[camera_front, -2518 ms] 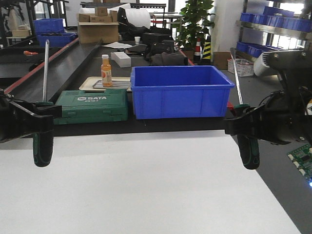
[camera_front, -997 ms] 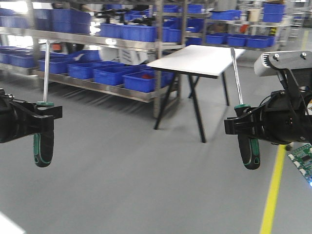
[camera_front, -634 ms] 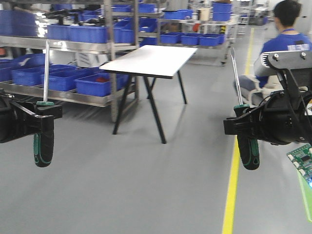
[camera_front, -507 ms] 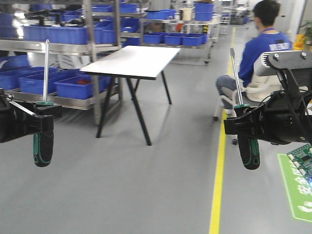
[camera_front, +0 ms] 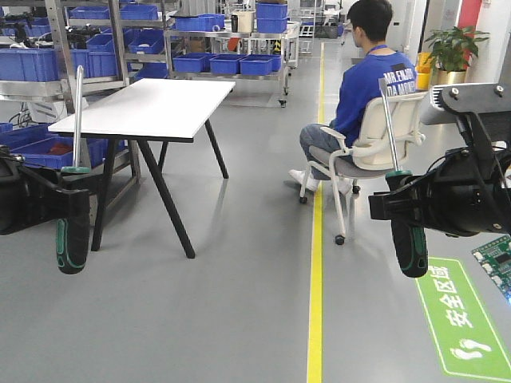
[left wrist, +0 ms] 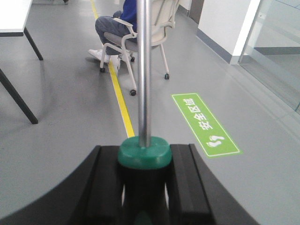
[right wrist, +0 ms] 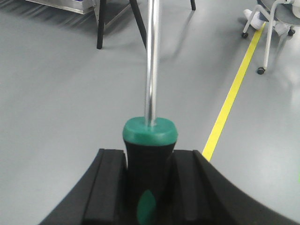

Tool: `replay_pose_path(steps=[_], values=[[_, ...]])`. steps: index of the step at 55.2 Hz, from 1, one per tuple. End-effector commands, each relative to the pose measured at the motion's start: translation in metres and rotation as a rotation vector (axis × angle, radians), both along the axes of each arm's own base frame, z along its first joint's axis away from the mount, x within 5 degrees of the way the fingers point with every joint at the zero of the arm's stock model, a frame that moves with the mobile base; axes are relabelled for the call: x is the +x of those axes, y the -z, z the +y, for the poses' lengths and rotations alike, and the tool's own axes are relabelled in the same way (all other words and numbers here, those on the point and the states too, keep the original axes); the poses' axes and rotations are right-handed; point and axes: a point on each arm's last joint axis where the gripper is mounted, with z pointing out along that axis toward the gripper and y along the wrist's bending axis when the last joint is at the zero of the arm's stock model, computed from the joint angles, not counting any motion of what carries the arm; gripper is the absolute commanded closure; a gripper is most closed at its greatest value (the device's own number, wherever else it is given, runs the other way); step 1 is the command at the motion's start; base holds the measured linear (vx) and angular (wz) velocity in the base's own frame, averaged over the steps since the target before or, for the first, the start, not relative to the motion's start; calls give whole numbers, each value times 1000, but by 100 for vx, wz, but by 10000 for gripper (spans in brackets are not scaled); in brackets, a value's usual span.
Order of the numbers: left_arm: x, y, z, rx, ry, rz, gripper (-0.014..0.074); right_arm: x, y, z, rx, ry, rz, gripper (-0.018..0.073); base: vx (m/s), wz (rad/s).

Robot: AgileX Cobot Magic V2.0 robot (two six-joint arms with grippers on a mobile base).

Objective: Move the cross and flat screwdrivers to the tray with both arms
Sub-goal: 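Hold both screwdrivers upright while the base turns away from the table, then hold both screwdrivers while the base drives to the conveyor station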

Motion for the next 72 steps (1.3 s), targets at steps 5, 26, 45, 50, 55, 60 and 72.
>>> replay_pose_path(steps=[5,26,45,50,55,60,72], values=[[-7,-25,3,-61,-40,-110,594,-7,-28,-3,41,6,-151,567,44,10],[-7,-25,3,-61,-41,-110,594,-7,-28,-3,41,6,-151,567,49,32],[-7,-25,3,-61,-40,-109,594,-7,-28,-3,41,7,-152,567,54,53],[-7,-25,3,-61,-40,-109,594,-7,-28,-3,41,7,-152,567,56,61],[-7,-25,3,-61,-40,-109,594,-7,-28,-4,37,8,-153,567,56,62],[-7,-25,3,-61,-40,-109,594,-7,-28,-4,37,8,-153,567,57,62],[-7,-26,3,-61,-42,-111,594,-7,-28,-4,37,8,-153,567,57,64]])
